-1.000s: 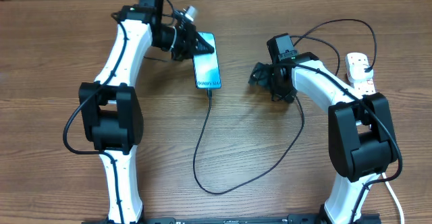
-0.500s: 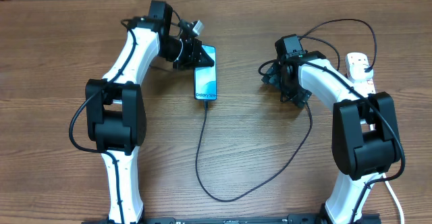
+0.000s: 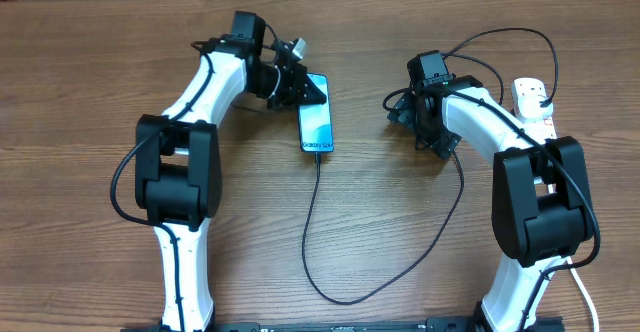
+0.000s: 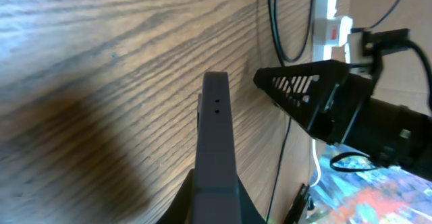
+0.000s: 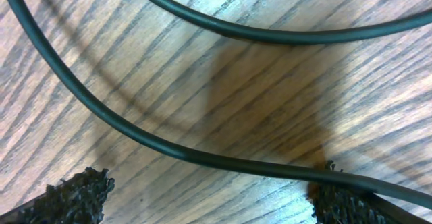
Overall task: Plug charger to phone and switch on socket
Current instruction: 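Lower the phone with the left gripper and lay it flat on the table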
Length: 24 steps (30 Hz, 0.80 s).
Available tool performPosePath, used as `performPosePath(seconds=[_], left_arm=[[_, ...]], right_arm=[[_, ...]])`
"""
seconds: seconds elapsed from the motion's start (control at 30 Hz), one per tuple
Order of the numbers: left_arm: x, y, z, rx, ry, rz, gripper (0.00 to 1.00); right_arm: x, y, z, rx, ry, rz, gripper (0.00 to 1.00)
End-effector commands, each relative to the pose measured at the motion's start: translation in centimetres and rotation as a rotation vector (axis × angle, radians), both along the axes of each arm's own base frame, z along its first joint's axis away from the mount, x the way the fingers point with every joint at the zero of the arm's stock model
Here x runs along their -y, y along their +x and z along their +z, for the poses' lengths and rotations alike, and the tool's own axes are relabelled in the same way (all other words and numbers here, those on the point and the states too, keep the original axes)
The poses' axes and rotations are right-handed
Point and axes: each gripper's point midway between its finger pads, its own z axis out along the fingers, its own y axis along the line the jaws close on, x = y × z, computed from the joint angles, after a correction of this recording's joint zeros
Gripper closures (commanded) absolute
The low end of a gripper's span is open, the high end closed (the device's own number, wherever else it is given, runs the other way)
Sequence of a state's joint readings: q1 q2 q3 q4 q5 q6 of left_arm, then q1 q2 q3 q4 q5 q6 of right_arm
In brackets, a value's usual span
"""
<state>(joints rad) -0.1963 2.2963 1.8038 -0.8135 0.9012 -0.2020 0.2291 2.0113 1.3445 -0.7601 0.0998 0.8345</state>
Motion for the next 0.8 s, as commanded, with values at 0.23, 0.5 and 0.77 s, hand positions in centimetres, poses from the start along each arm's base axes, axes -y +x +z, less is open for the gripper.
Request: performPosePath(seconds=[0.23,0.5,0.77], left_arm=[[2.4,-0.8,-1.6,-0.058,0.012,-0.006,0.95],[2.5,-1.0,-2.8,-0.087,0.028,0.003,0.96],[2.4,-0.4,-4.1,-0.112,0.048,0.042,0.96]], right_arm=[[-0.2,-0.4,-0.6,-0.019,0.013,-0.004,0.00],[-0.2,-0.4,-0.6,-0.018,0.013,-0.004,0.00],[-0.2,-0.4,-0.6,-0.020,0.013,-0.004,0.00]])
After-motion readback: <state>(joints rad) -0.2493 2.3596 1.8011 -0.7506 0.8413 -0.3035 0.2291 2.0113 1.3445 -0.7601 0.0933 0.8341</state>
